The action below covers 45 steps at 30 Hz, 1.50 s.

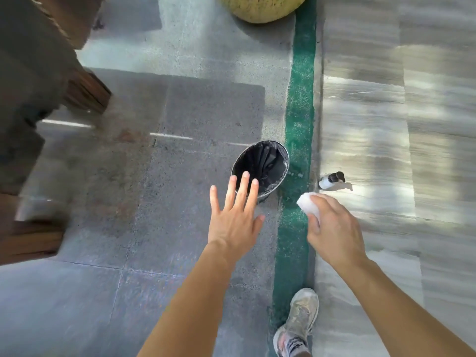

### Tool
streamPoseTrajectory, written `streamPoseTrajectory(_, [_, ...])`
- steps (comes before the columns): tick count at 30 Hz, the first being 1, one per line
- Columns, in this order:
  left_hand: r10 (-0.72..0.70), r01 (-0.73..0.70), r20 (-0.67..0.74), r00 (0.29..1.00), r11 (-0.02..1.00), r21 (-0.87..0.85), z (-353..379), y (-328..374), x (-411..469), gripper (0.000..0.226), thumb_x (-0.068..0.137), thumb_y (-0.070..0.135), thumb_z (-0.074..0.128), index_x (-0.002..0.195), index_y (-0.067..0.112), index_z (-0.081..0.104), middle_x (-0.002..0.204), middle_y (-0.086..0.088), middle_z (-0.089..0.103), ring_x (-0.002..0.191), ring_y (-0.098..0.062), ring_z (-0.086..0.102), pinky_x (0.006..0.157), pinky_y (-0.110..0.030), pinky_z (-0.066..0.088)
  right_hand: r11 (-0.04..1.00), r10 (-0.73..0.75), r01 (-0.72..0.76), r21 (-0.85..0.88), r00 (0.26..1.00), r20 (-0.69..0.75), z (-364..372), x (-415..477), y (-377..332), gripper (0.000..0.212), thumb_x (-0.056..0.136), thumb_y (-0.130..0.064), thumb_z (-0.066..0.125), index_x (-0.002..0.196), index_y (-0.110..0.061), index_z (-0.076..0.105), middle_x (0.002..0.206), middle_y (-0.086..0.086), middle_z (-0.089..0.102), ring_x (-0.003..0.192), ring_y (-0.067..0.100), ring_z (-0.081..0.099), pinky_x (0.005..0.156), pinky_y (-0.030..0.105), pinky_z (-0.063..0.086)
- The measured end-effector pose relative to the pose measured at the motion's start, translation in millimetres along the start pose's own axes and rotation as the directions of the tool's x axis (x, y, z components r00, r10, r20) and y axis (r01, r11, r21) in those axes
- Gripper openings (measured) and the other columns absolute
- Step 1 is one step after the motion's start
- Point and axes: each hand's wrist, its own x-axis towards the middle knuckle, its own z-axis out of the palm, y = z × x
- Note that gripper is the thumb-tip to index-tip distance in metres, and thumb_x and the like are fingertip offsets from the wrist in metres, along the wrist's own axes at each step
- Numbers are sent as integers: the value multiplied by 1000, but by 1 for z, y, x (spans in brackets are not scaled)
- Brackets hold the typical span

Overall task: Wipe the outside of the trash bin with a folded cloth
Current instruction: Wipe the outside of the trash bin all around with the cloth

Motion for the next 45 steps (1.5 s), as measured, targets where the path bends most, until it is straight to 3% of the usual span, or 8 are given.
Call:
streamPoseTrajectory(6, [-118, 115, -23, 993, 988, -99, 121, 54, 29, 77, 103, 52, 26, 159, 14, -11, 167, -5, -19, 154, -25, -13, 117, -66, -3, 995, -53, 54, 82, 999, -4, 92, 30, 55, 45, 87, -11, 59, 132, -18, 55, 136, -2, 56, 117, 25, 57, 95, 38, 48])
streamPoseTrajectory(15, [-202, 175, -208, 957, 974, -144, 271, 90, 106, 74, 104, 53, 29, 160, 14, 3, 169, -2, -3, 155, -21, -2, 118, -66, 5, 950, -134, 194, 246, 962, -240, 232, 96, 113, 44, 84, -6, 67, 126, -16, 62, 130, -3, 62, 115, 19, 61, 98, 34, 49])
streamPoseTrajectory(19, [-239, 196, -335, 912, 968, -155, 317, 83, 125, 75, 102, 53, 37, 160, 15, 8, 169, 1, 3, 155, -19, 2, 119, -66, 6, 911, -195, 310, 271, 904, -381, 278, 120, 125, 44, 82, -4, 69, 124, -14, 66, 128, -3, 64, 117, 12, 60, 105, 13, 36])
streamPoseTrajectory(23, [-202, 170, -499, 843, 979, -110, 344, 68, 145, 77, 101, 52, 42, 160, 17, 9, 168, 2, 8, 155, -20, 3, 118, -67, 7, 851, -245, 441, 286, 815, -526, 303, 147, 129, 39, 82, -4, 71, 120, -8, 68, 125, -1, 66, 116, 11, 62, 105, 16, 39])
streamPoseTrajectory(29, [-276, 199, -650, 708, 961, -192, 338, 22, 180, 75, 101, 53, 32, 161, 20, 1, 169, 2, -2, 155, -26, -3, 117, -69, 4, 813, -184, 472, 340, 762, -620, 306, 184, 133, 39, 83, -12, 73, 121, -15, 68, 124, -6, 66, 111, 8, 63, 102, 21, 45])
streamPoseTrajectory(35, [-277, 155, -600, 751, 956, -247, 258, -42, 229, 63, 102, 59, 24, 159, 40, 6, 169, 2, 7, 155, -23, -11, 119, -66, -1, 837, -106, 404, 368, 780, -616, 276, 211, 115, 40, 83, -16, 73, 122, -18, 67, 124, -5, 67, 109, 11, 62, 99, 12, 37])
streamPoseTrajectory(39, [-140, 121, -609, 780, 990, -73, 218, -72, 263, 66, 98, 69, 22, 157, 43, 14, 163, -8, 24, 155, -29, 4, 121, -59, -4, 841, -162, 437, 320, 766, -622, 259, 240, 88, 39, 82, -13, 70, 120, -17, 68, 122, -2, 68, 110, 17, 63, 100, 28, 45])
streamPoseTrajectory(45, [208, -177, -582, 786, 978, 110, 191, -98, 299, 66, 102, 54, 38, 152, 9, 36, 158, -5, 38, 152, -26, 20, 124, -49, 11, 830, -143, 446, 334, 750, -646, 249, 282, 48, 37, 78, -8, 69, 114, -16, 70, 115, 1, 70, 103, 21, 64, 93, 20, 40])
